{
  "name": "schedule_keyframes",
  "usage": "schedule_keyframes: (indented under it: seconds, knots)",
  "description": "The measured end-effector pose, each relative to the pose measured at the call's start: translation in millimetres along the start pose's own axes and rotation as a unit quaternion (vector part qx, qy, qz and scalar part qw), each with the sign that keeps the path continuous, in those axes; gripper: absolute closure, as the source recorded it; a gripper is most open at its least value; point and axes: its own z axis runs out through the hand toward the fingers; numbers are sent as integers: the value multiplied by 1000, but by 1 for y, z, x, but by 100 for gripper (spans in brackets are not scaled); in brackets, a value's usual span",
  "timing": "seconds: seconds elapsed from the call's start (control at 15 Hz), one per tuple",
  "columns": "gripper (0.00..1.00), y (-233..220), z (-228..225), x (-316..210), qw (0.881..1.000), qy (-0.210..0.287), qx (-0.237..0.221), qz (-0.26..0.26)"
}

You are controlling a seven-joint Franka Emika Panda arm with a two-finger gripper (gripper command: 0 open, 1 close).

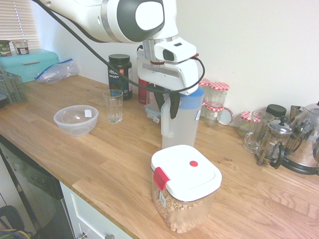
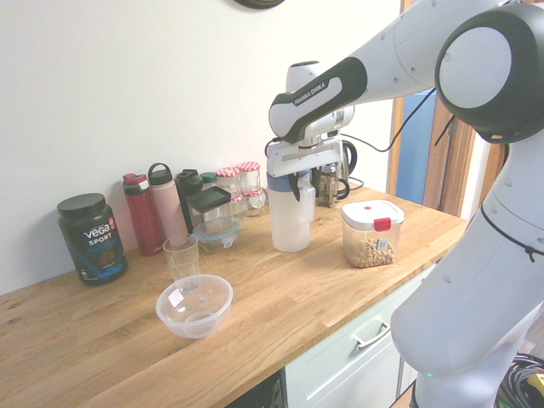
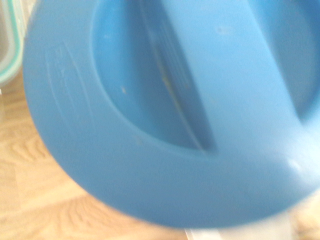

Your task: Pour me some water

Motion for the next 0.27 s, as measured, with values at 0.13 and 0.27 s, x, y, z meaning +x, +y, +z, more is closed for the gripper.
schedule_keyframes:
  seconds: [0.13, 0.27]
  knots:
    - [0, 14, -19, -4, 1000, -3, -7, -6]
    - [0, 28, -39, -13, 1000, -4, -8, -18]
